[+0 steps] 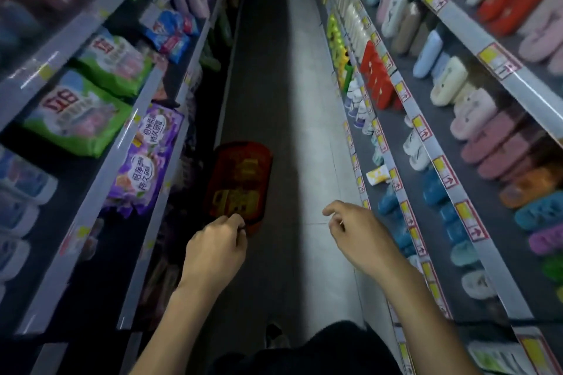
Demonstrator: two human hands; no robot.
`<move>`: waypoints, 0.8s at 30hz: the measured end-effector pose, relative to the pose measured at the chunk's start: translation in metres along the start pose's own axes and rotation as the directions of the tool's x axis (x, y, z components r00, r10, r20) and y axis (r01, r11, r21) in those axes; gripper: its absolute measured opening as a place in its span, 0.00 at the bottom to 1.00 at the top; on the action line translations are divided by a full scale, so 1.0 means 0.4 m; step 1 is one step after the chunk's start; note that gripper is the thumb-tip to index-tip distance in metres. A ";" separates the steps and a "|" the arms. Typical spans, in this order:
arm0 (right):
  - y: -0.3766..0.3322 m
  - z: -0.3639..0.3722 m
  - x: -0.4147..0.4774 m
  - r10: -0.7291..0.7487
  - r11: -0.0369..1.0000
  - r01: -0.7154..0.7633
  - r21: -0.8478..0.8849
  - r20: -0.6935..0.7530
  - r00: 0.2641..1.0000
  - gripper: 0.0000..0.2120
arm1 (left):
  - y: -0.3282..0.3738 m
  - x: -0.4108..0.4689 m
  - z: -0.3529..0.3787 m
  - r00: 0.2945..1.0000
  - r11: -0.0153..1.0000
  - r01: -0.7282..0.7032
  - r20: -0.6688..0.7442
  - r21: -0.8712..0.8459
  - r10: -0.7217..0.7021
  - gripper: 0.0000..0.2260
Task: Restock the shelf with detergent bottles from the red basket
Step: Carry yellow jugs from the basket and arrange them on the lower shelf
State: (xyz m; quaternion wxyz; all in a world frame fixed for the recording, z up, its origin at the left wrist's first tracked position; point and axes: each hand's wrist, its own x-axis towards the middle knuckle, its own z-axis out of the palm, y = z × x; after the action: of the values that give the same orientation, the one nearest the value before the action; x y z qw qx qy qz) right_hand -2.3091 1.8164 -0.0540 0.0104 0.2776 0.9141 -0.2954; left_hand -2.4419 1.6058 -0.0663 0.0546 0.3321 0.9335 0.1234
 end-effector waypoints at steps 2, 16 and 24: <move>-0.006 -0.005 0.073 -0.002 1.000 0.002 -0.011 0.019 1.000 0.12 | -0.020 0.075 0.010 0.999 0.999 -0.023 0.025 0.046 0.022 0.06; 0.062 0.039 0.764 -0.077 0.987 0.126 -0.100 0.390 0.917 0.14 | -0.115 0.584 0.183 0.940 0.964 0.236 0.224 0.120 -0.258 0.09; 0.038 0.163 1.167 -0.187 0.932 0.347 -0.102 0.684 0.705 0.13 | -0.175 0.820 0.281 0.767 0.830 0.554 0.348 0.065 -0.539 0.10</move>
State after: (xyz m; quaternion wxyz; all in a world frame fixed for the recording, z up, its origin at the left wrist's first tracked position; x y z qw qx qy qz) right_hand -2.7056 2.0250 -0.2012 0.3226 0.0151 0.9075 -0.2685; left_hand -2.7174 1.7830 -0.1999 0.2610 0.0617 0.9615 0.0602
